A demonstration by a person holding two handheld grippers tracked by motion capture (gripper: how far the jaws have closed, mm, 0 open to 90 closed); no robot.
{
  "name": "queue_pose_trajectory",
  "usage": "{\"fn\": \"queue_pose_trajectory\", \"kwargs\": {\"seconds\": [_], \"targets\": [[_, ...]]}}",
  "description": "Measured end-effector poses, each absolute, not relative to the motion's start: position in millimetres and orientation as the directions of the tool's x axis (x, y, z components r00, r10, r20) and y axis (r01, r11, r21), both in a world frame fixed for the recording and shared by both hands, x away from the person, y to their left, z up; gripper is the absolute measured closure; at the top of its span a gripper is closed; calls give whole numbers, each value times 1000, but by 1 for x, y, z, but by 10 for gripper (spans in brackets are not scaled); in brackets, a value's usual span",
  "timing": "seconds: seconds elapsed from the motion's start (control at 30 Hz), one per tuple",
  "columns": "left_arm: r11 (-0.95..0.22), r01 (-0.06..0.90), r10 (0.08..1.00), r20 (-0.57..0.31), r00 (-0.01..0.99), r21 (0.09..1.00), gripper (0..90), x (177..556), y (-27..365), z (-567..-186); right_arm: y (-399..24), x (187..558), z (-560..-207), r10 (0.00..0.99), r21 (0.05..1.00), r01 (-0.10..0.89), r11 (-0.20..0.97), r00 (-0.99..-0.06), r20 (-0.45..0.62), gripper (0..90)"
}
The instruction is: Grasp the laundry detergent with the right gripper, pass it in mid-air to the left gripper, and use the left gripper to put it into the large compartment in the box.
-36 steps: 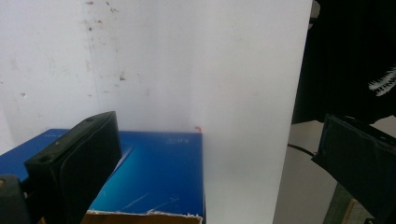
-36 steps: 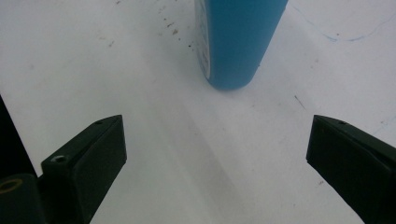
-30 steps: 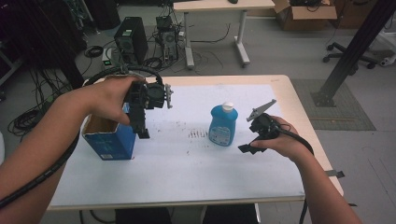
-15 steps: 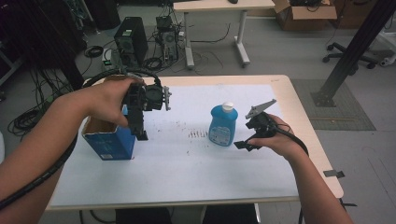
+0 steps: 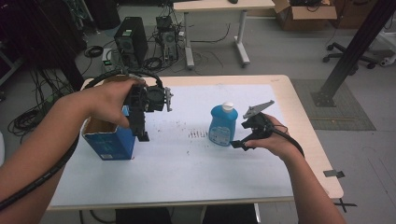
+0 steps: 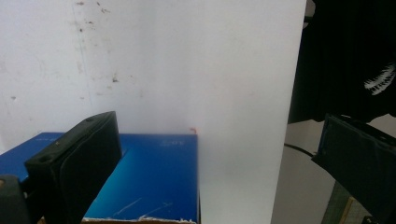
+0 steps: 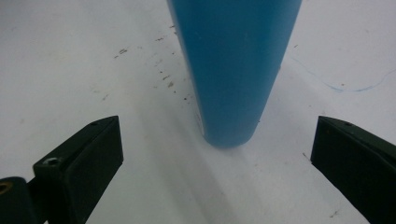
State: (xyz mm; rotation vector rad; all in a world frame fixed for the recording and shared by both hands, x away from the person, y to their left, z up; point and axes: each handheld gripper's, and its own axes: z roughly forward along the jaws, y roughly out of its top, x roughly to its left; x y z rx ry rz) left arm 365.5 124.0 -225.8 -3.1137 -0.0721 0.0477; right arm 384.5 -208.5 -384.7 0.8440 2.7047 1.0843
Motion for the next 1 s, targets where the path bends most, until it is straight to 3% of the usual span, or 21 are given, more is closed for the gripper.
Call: {"fn": "queue_pose_trajectory", "kwargs": {"seconds": [1.0], "targets": [[-998, 54, 54, -27, 998, -16, 4, 358, 135, -222, -186, 392, -402, 588, 781, 426, 456, -803, 95, 10]]}}
